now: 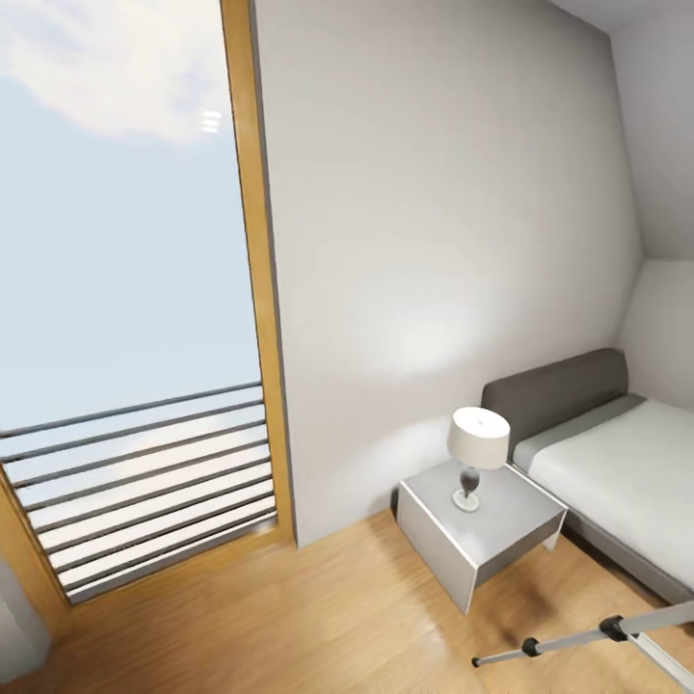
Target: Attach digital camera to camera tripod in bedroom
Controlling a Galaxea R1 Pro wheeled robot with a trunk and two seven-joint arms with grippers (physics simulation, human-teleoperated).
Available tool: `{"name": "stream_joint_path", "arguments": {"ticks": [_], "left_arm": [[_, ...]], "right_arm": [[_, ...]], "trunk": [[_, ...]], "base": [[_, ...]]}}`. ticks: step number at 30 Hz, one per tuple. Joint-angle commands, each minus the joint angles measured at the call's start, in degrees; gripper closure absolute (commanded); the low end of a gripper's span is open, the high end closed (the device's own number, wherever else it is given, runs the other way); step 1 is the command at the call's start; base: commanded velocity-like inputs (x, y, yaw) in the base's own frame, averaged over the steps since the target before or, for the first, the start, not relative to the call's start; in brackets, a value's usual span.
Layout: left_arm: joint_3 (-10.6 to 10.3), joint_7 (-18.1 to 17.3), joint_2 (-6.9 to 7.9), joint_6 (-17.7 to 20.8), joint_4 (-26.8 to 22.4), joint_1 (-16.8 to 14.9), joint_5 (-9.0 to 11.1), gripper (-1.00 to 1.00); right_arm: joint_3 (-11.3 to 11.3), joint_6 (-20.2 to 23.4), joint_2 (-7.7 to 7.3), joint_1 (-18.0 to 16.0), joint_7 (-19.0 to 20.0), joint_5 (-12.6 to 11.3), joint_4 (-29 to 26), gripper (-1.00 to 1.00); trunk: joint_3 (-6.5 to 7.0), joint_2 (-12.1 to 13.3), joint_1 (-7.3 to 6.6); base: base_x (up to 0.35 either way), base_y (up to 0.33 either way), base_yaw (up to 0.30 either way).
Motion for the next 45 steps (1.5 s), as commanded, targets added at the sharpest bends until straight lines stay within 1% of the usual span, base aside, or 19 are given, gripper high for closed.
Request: {"name": "stream_joint_path", "arguments": {"ticks": [1, 10, 21, 31, 45], "left_arm": [[-0.45, -0.26, -0.01, -0.18, 0.08, -0.04, 0.50, 1.00], [-0.45, -0.21, -0.01, -0.32, 0.08, -0.04, 0.58, 1.00], [-0.37, -0.17, 0.31, -0.66, 0.16, -0.04, 1.18, 1.00], [-0.35, -0.18, 0.34, -0.68, 0.16, -0.04, 1.21, 1.00], [0.01, -0.12, 0.43, -0.68, 0.16, -0.04, 1.29, 1.00]], "right_arm": [[-0.49, -0.12, -0.02, -0.10, 0.12, 0.54, 0.17, -1.00], [-0.49, -0.12, -0.02, -0.10, 0.12, 0.53, 0.17, -1.00], [-0.63, -0.58, 0.04, -0.10, 0.02, 0.38, 0.17, -1.00], [-0.66, -0.24, 0.14, -0.10, -0.76, 0.31, 0.17, -1.00], [-0.66, -0.06, 0.06, -0.10, -0.78, 0.31, 0.17, -1.00]], "trunk": [[-0.09, -0.07, 0.01], [-0.09, -0.07, 0.01], [-0.05, -0.07, 0.01], [0.24, -0.07, 0.01], [0.68, -0.07, 0.01]], "base": [[0.000, 0.000, -0.282], [0.000, 0.000, -0.283], [0.000, 0.000, -0.283], [0.000, 0.000, -0.283], [0.000, 0.000, -0.283]]}}
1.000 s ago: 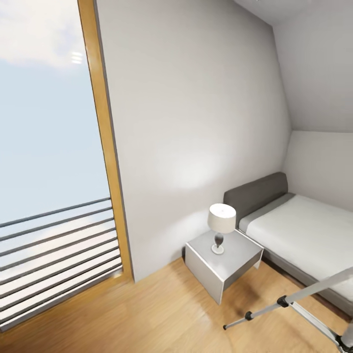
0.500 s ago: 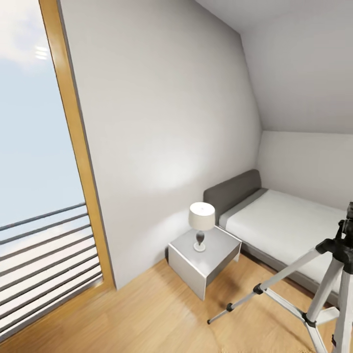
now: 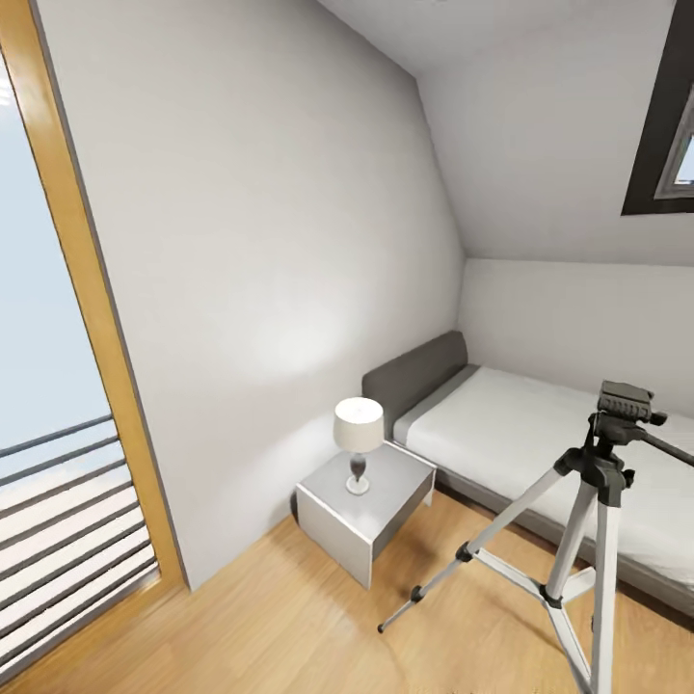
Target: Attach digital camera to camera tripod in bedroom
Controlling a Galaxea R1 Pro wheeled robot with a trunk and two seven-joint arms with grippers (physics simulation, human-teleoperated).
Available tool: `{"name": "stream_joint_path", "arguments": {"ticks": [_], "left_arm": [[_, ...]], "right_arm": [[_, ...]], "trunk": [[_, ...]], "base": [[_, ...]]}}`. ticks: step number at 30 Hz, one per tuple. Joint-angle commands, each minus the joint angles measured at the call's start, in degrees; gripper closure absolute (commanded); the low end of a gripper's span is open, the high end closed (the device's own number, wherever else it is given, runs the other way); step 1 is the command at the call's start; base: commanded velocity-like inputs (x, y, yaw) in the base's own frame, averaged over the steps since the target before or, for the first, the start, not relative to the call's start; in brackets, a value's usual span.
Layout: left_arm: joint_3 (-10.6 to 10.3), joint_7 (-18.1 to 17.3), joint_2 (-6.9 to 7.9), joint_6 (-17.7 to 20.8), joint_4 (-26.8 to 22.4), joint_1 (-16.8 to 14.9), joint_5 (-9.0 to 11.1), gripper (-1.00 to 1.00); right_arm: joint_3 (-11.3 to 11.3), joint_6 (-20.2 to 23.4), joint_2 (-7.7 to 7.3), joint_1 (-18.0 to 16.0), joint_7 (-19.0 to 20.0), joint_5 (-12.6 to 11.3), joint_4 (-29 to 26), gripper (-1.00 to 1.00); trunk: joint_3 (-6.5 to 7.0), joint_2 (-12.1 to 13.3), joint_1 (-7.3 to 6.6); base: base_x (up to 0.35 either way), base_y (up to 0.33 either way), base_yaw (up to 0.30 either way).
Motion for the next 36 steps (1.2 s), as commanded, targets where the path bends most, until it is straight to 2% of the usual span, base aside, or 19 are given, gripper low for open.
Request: {"name": "stream_joint_path", "arguments": {"ticks": [1, 36], "left_arm": [[-0.44, -0.25, 0.01, -0.12, 0.02, -0.03, 0.50, 1.00], [-0.32, -0.22, 0.01, -0.12, -0.06, -0.03, 0.55, 1.00]], "right_arm": [[-0.49, -0.12, -0.02, -0.10, 0.12, 0.53, 0.16, -1.00], [-0.49, -0.21, -0.10, -0.10, 0.14, 0.53, 0.16, -1.00]], "trunk": [[-0.06, -0.07, 0.01], [0.71, -0.07, 0.01]], "base": [[0.000, 0.000, -0.283], [0.000, 0.000, -0.283]]}}
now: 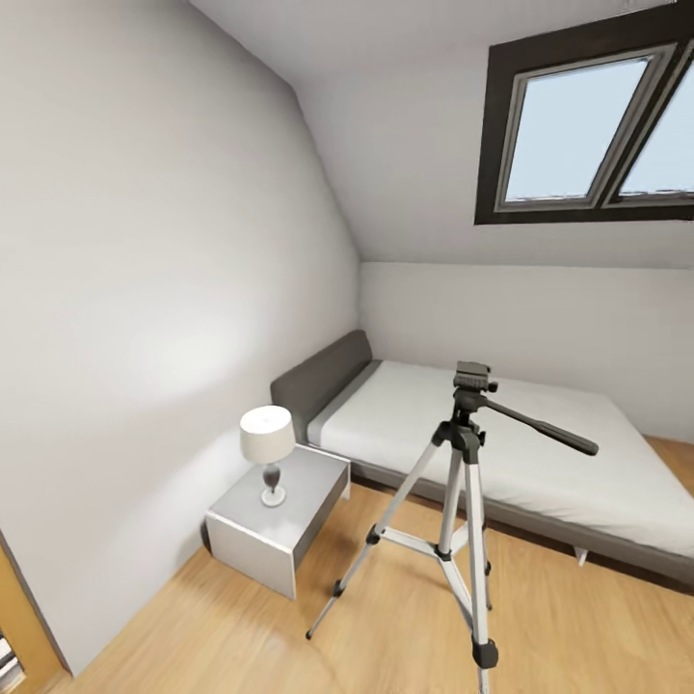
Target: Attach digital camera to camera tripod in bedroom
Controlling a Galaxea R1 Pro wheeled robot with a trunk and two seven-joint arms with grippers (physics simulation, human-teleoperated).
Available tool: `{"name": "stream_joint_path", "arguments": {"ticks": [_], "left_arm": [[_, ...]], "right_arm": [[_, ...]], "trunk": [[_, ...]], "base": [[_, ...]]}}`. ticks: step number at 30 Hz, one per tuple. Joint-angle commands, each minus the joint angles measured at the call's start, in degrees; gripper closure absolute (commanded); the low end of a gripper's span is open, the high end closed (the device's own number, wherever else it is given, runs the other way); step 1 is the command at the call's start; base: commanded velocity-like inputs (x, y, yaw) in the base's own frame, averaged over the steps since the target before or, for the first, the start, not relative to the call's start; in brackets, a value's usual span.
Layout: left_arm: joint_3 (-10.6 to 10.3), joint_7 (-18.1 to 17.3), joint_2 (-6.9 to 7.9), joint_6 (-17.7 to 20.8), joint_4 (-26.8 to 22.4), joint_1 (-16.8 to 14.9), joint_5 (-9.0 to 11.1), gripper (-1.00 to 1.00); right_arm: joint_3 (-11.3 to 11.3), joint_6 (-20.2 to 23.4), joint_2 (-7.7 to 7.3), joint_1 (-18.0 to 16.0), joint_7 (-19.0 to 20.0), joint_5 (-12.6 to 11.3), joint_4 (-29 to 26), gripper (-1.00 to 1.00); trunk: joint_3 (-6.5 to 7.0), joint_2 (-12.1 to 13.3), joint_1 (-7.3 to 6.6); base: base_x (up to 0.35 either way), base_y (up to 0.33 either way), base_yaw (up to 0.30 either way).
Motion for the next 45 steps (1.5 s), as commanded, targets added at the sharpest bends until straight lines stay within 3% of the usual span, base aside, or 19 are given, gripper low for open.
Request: {"name": "stream_joint_path", "arguments": {"ticks": [1, 45], "left_arm": [[-0.45, -0.23, 0.01, -0.12, 0.02, -0.03, 0.49, 1.00], [-0.45, -0.25, 0.01, -0.12, 0.02, -0.03, 0.45, 1.00]], "right_arm": [[-0.49, -0.13, -0.03, -0.10, 0.12, 0.53, 0.17, -1.00], [-0.49, -0.23, -0.03, -0.10, 0.12, 0.61, 0.17, -1.00]], "trunk": [[-0.09, -0.07, 0.01], [-0.08, -0.07, 0.01]], "base": [[0.000, 0.000, -0.283], [0.000, 0.000, -0.281]]}}
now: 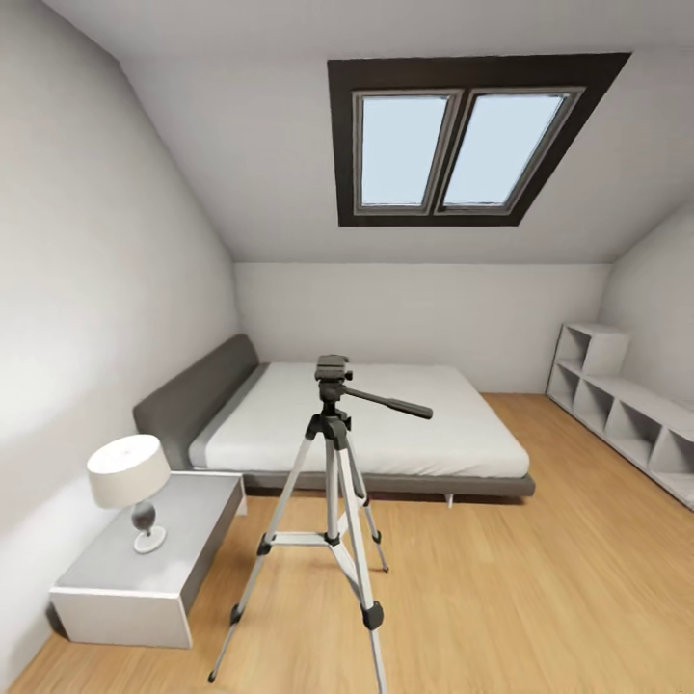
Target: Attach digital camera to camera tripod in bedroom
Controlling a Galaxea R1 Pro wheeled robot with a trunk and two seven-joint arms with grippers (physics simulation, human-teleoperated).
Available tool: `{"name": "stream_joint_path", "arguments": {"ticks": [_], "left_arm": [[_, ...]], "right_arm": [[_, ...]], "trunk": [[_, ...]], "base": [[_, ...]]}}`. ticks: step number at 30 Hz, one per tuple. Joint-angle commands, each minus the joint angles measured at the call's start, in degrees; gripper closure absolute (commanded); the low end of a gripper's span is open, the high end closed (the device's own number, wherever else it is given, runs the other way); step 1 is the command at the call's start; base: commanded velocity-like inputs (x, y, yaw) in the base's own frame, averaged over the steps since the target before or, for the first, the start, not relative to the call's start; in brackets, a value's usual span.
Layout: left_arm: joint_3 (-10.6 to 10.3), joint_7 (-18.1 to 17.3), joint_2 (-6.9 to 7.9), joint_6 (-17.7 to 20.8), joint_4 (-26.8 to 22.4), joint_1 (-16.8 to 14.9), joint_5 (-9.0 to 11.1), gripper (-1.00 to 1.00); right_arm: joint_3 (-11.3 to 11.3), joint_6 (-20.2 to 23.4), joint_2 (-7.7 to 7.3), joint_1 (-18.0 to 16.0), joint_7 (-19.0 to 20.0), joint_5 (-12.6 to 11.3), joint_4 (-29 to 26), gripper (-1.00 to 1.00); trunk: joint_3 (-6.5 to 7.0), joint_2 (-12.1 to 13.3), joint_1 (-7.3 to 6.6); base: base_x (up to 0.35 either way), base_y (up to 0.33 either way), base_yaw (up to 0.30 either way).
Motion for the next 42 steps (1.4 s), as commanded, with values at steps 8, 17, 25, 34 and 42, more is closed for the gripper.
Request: {"name": "stream_joint_path", "arguments": {"ticks": [8, 17, 25, 34, 42], "left_arm": [[-0.45, -0.22, 0.01, -0.07, 0.09, -0.03, 0.50, 1.00], [-0.49, -0.24, 0.01, -0.03, 0.11, -0.03, 0.50, 1.00], [-0.49, -0.21, 0.01, -0.03, 0.11, -0.03, 0.51, 1.00], [-0.53, -0.23, 0.01, -0.03, 0.04, -0.03, 0.50, 1.00], [-0.53, -0.22, 0.01, -0.03, 0.03, -0.03, 0.50, 1.00]], "right_arm": [[-0.20, -0.45, -0.06, -0.10, 0.16, 0.85, 0.16, -1.00], [-0.07, -0.73, -0.26, -0.10, 0.62, 0.92, 0.16, -1.00], [-0.21, -0.72, 0.00, -0.10, 0.17, 0.74, 0.16, -1.00], [-0.23, -0.36, 0.27, -0.10, 0.10, 0.83, 0.16, -1.00], [-0.09, -0.11, 0.14, -0.10, 0.05, 0.88, 0.16, -1.00]], "trunk": [[-0.09, -0.07, 0.01], [-0.09, -0.07, 0.01], [-0.09, -0.07, 0.01], [-0.27, -0.07, 0.01], [-0.92, -0.07, 0.01]], "base": [[0.000, 0.000, -0.079], [0.000, 0.000, -0.003], [0.000, 0.000, 0.000], [0.000, 0.000, 0.000], [0.000, 0.000, 0.000]]}}
